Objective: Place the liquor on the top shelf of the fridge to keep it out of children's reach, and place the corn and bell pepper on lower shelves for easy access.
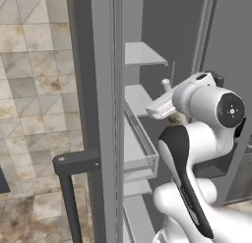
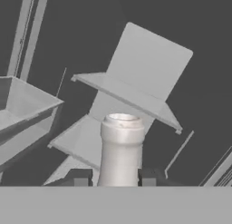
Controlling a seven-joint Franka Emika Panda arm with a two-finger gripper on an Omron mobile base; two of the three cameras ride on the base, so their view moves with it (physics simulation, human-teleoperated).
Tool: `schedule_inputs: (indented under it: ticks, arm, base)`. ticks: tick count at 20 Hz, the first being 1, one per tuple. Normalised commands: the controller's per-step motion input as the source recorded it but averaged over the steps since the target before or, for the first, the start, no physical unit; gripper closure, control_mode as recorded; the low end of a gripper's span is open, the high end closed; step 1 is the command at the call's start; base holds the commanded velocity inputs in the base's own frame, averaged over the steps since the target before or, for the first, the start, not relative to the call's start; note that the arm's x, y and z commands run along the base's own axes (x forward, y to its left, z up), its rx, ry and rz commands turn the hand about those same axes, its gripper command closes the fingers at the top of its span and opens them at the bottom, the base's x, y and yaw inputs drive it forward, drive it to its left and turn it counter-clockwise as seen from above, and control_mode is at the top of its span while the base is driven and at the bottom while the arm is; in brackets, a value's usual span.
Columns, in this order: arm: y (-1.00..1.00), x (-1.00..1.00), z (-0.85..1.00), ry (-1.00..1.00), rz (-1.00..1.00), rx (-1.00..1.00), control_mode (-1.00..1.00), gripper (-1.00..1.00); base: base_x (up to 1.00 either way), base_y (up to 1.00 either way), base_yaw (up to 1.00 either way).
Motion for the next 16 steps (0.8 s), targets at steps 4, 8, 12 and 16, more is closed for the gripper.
schedule_inputs:
  ticks: [4, 8, 12, 16]
  arm:
    - [-0.30, 0.00, 0.53, -0.02, -0.08, 0.17, -1.00, 1.00]
    - [-0.58, 0.00, 0.44, -0.07, 0.00, 0.31, -1.00, 1.00]
    - [-0.42, 0.00, 0.34, -0.09, 0.08, 0.33, -1.00, 1.00]
    - [0.02, 0.01, 0.21, -0.07, 0.05, 0.21, -1.00, 1.00]
  base:
    - [0.00, 0.00, 0.00]
    - [0.00, 0.00, 0.00]
    - [0.00, 0.00, 0.00]
    - [0.00, 0.00, 0.00]
